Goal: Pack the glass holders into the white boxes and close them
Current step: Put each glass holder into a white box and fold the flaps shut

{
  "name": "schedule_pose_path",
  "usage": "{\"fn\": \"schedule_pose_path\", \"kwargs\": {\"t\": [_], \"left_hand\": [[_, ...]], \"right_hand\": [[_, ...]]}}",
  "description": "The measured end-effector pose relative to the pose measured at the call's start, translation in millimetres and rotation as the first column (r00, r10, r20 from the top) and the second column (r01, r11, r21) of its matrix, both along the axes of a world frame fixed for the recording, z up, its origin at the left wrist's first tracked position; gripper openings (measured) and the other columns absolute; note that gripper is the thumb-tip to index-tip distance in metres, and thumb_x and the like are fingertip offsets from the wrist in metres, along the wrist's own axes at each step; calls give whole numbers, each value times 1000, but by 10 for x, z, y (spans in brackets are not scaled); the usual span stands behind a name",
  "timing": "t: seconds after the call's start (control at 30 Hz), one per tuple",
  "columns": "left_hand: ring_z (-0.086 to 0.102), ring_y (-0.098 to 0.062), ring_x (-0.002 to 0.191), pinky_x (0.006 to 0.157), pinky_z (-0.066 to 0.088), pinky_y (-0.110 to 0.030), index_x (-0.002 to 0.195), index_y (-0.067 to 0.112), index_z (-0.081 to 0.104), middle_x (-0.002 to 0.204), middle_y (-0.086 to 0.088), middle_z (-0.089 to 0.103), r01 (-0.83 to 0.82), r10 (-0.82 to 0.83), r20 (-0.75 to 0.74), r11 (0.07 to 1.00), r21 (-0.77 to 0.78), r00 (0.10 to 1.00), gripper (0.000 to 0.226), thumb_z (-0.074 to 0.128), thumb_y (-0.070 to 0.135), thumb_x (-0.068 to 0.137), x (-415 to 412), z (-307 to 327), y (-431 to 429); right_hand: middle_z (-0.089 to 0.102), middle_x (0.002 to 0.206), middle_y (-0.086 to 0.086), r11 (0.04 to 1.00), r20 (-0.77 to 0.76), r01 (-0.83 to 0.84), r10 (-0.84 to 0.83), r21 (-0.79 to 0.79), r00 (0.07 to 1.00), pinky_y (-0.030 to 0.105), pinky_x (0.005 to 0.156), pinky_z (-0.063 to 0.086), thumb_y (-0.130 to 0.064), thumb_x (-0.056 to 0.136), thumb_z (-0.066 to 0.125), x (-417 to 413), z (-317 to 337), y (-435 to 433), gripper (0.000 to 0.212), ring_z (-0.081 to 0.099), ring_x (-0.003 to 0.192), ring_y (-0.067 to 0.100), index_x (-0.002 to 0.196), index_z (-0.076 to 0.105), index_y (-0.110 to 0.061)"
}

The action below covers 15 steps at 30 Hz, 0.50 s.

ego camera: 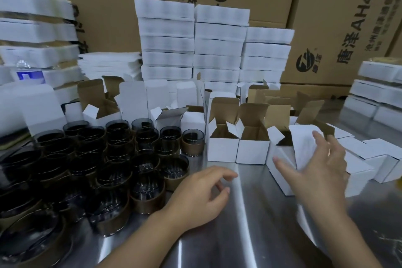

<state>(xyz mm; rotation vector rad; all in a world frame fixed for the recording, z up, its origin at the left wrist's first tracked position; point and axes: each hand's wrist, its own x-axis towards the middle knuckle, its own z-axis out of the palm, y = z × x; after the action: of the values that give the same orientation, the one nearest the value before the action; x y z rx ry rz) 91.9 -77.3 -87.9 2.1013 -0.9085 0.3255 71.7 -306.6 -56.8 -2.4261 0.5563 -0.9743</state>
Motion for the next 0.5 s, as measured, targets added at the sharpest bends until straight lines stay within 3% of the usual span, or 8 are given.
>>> {"fn": "schedule_pose_path", "kwargs": {"t": [0.1,0.17,0.27,0.37,0.5], "left_hand": [[58,7,88,67,38,-4,113,26,63,104,23,60,-13,12,-28,999,-52,1000,30,60,13,86,10,-9,1],[58,4,96,68,43,-9,115,30,60,108,23,58,-19,8,-83,992,-125,997,33,60,16,85,13,8,-17],[50,6,113,85,47,-16,125,40,46,122,24,53,-40,2,-184,977,-207,983,51,63,29,78,19,58,-38],[28,13,132,104,31,-11,133,54,20,142,31,33,-5,-48,-281,983,-182,958,80,68,51,70,21,66,-36],[25,10,134,111,25,-18,139,54,4,144,34,25,42,-144,-435,971,-235,889,95,62,63,64,16,65,-27]], "right_hand": [[17,152,13,997,12,-12,11,70,1000,52,110,23,-33,74,77,29,-38,-23,91,21,138,34,145,23,-16],[19,149,5,990,60,-37,29,133,998,53,108,29,-28,75,76,0,-81,-45,88,24,136,30,144,22,-24],[28,139,-13,931,224,-281,230,232,947,41,102,37,-33,75,73,-42,-64,-49,80,32,130,16,138,23,-42],[43,132,-20,680,388,-669,553,301,737,20,90,38,-23,70,56,-14,48,67,69,46,115,-2,129,32,-50],[58,121,5,230,545,-822,652,520,527,29,74,53,-13,64,42,220,164,222,72,62,93,18,133,44,-30]]}}
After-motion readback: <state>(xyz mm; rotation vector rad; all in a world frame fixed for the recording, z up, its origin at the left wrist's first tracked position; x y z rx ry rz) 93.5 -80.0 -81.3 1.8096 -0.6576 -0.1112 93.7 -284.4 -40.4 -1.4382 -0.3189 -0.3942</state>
